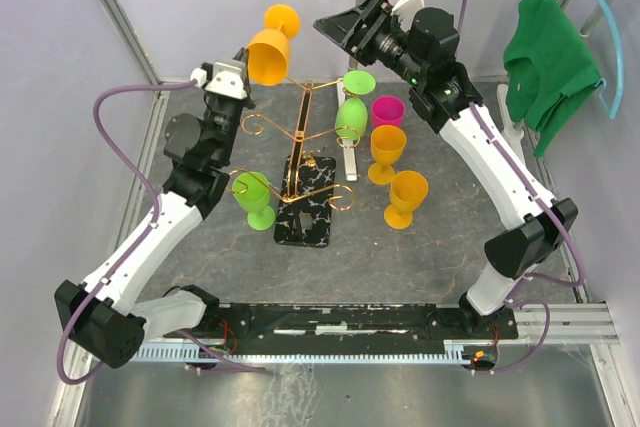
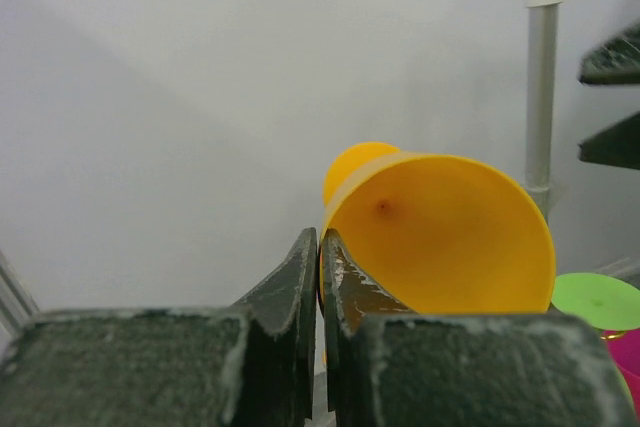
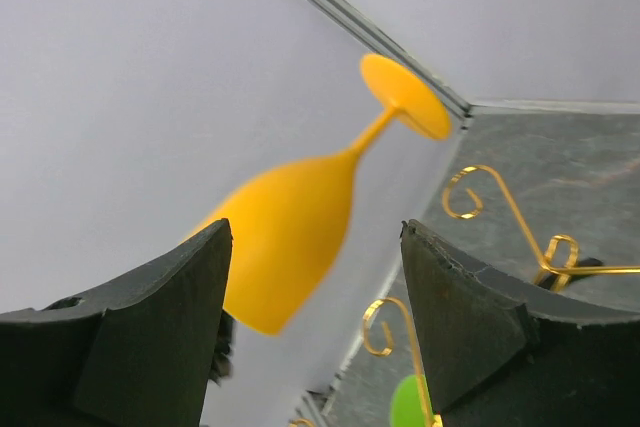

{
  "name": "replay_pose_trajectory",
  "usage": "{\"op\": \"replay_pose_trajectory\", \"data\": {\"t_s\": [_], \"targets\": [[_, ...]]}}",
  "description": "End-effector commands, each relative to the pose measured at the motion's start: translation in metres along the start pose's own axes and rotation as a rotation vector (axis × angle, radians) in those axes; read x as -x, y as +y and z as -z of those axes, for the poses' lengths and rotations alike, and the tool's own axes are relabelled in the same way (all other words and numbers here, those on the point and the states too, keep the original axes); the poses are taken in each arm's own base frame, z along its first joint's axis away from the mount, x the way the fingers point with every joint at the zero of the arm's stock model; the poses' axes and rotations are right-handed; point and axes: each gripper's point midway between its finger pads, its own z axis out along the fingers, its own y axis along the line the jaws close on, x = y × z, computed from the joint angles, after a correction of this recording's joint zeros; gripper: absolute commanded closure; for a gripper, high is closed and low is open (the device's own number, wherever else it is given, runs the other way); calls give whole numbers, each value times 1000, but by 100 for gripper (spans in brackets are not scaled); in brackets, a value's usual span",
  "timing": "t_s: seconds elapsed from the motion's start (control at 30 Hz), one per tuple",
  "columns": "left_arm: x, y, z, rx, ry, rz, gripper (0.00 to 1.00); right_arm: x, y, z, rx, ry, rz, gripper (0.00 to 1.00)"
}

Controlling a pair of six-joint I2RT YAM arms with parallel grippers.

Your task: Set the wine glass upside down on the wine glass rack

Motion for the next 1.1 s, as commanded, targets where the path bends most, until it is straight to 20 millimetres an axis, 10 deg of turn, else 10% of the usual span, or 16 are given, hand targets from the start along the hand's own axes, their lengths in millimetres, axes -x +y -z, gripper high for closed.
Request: {"op": "replay_pose_trajectory", "data": {"t_s": [0.0, 1.07], "targets": [[62, 18, 16, 81, -213, -22, 93, 23, 46, 6, 148, -73, -146, 24], [53, -3, 28, 48, -235, 80, 97, -18, 50, -49, 112, 25, -344, 25]]}}
